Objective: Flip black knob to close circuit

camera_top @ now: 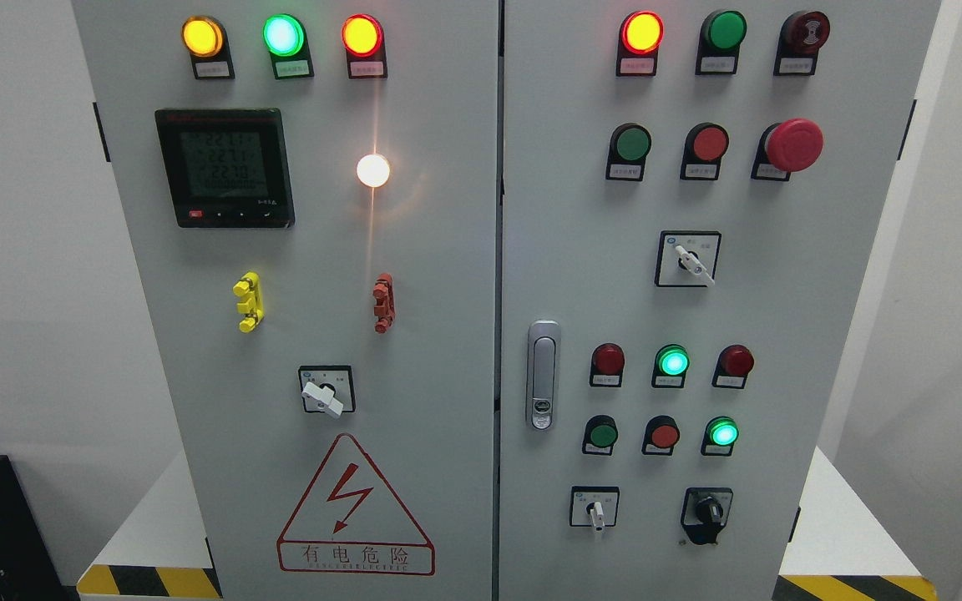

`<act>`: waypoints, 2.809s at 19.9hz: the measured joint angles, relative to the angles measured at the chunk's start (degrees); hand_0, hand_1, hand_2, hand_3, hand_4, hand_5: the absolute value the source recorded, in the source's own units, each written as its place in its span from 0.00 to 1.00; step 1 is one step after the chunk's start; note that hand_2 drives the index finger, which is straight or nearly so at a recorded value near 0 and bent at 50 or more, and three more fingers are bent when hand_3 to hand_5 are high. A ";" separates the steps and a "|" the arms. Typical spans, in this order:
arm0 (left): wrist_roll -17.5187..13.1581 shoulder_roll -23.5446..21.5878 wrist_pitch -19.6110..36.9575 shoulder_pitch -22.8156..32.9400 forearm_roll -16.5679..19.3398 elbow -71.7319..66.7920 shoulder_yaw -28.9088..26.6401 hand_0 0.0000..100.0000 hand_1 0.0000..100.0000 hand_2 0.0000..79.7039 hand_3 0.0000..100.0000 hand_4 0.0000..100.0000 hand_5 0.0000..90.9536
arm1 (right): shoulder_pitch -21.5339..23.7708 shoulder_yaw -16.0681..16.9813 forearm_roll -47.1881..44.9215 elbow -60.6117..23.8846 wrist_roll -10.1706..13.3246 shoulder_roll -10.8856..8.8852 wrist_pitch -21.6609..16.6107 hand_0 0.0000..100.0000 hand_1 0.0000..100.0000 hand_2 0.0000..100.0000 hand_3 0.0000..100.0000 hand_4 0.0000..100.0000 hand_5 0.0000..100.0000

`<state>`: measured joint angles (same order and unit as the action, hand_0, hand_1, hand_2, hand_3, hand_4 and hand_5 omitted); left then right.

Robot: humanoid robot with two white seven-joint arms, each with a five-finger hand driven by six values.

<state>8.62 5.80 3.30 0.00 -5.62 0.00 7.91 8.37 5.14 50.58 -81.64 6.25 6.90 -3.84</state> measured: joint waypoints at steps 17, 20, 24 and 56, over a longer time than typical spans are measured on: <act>0.00 0.00 0.00 0.00 0.00 0.00 0.00 0.12 0.56 0.00 0.00 0.00 0.00 | -7.12 0.21 12.97 -10.21 2.10 0.25 6.17 0.00 0.01 0.75 0.99 0.92 1.00; 0.00 0.00 0.00 0.00 0.00 0.00 0.00 0.12 0.56 0.00 0.00 0.00 0.00 | -7.66 0.32 14.76 -10.95 1.97 0.29 6.85 0.00 0.01 0.74 0.99 0.92 1.00; 0.00 0.00 0.00 0.00 0.00 0.00 0.00 0.12 0.56 0.00 0.00 0.00 0.00 | -9.36 0.45 16.51 -11.60 0.89 0.32 7.93 0.00 0.01 0.74 0.99 0.93 1.00; 0.00 0.00 0.00 0.00 0.00 0.00 0.00 0.12 0.56 0.00 0.00 0.00 0.00 | -19.61 2.41 24.26 -10.22 -1.46 0.47 11.52 0.00 0.02 0.71 0.96 0.91 1.00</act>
<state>8.62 5.80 3.30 0.00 -5.62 0.00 7.91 -11.23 7.55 74.84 -91.86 4.79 7.37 7.68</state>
